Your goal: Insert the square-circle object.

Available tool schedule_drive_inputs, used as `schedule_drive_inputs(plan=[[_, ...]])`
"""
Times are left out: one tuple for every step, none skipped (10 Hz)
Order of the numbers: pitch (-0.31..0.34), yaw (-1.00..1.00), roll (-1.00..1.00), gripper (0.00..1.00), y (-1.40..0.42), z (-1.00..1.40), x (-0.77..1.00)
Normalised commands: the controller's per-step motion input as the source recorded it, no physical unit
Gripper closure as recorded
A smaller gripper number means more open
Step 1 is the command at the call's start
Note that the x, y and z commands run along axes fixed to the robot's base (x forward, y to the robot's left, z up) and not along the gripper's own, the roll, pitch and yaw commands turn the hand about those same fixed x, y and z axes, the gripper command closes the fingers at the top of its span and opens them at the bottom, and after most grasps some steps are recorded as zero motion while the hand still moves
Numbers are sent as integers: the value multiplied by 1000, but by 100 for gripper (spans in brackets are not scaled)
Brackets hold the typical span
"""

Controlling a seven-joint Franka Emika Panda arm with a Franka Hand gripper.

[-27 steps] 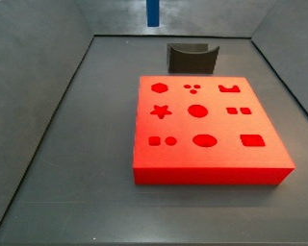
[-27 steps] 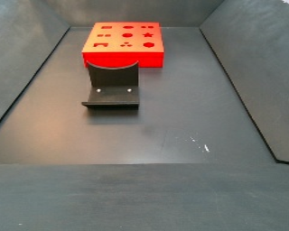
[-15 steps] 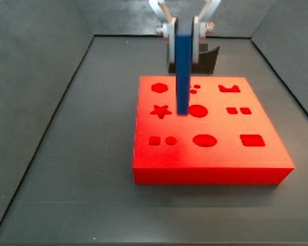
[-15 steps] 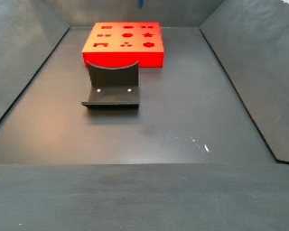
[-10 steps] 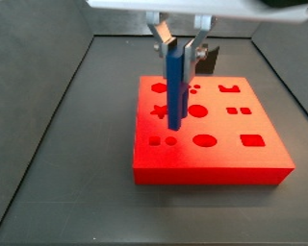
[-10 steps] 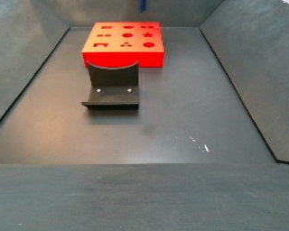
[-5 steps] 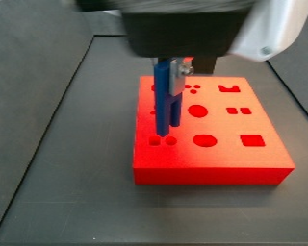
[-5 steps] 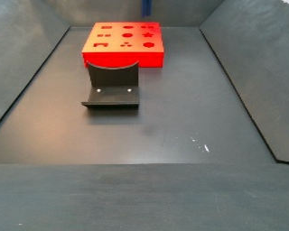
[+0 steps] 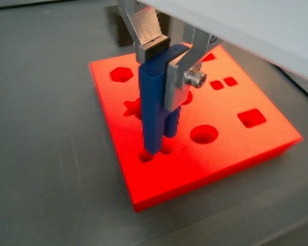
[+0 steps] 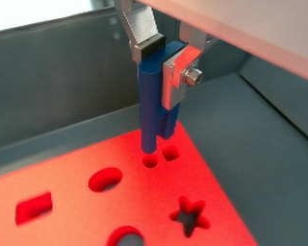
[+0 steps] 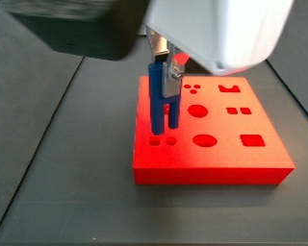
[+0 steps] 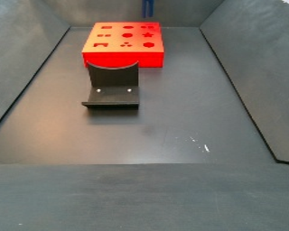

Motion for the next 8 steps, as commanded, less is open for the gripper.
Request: schedule_drive_inputs(plan=[[0, -971, 0, 100, 0, 0, 54], [0, -963, 4, 100, 0, 0, 46], [0, -914, 46, 100, 0, 0, 86], [0, -834, 99, 100, 0, -66, 151], [66, -640, 249, 100, -17, -40, 146], [156, -269, 449, 100, -257, -91, 71], [159, -226, 353, 100, -251, -49, 286], [0, 0, 71, 100, -60, -126, 46]])
